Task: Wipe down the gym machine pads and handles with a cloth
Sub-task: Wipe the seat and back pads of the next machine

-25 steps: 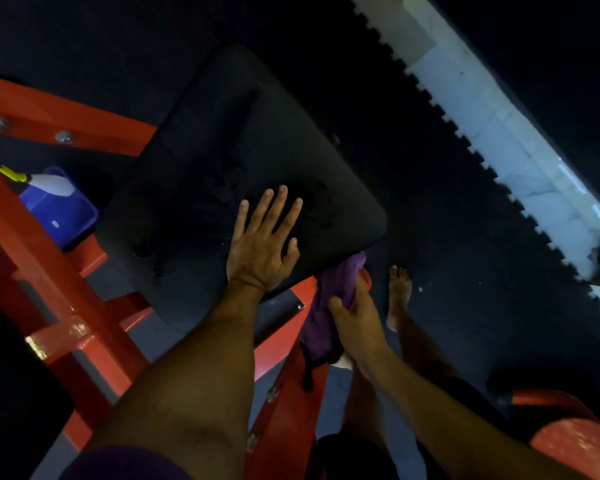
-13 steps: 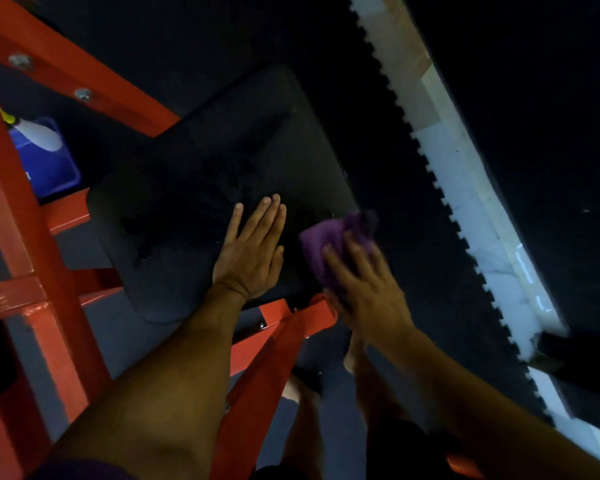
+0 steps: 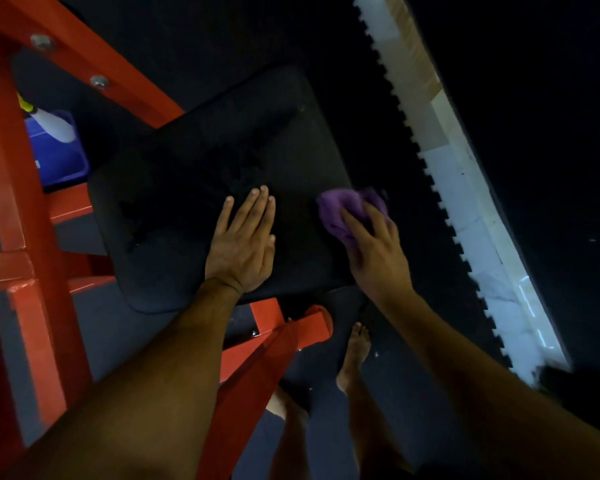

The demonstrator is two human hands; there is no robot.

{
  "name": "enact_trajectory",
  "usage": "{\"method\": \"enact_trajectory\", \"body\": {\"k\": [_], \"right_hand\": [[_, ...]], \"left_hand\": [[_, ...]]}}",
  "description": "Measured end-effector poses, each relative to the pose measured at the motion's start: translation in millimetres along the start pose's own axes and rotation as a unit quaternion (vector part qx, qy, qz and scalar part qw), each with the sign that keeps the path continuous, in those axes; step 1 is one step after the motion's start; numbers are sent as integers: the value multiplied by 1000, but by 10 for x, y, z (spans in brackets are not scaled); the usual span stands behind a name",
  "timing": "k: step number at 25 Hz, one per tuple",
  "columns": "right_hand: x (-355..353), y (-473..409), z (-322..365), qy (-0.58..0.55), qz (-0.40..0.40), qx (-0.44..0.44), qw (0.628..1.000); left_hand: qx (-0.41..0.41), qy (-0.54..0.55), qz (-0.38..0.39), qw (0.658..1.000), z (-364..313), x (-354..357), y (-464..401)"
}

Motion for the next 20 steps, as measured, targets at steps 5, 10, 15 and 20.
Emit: {"method": "enact_trajectory", "body": {"k": [5,10,15,20], "right_hand": [[83,471,638,-4,-23,-116,993],[-35,-628,433,30,-27,-65,997],[-7,449,232,0,10,-23,1000],[-153,-244,624,-24,-16,-94,995]], "left_hand": [[1,-9,-7,1000,23,31,4],[4,1,-5,1000,26,8,-9],[-5,-14,4,1000,34,34,13],[-22,-30,38,999,41,73,-14]]}}
Point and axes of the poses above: each hand's wrist, its own y-axis away from the middle knuckle, its own x-axis out of the palm, z = x × y, the point moved 10 cm from there along -y, towards the middle knuckle, and after that the axes turned 12 degrees about y, right-handed, at the moved point
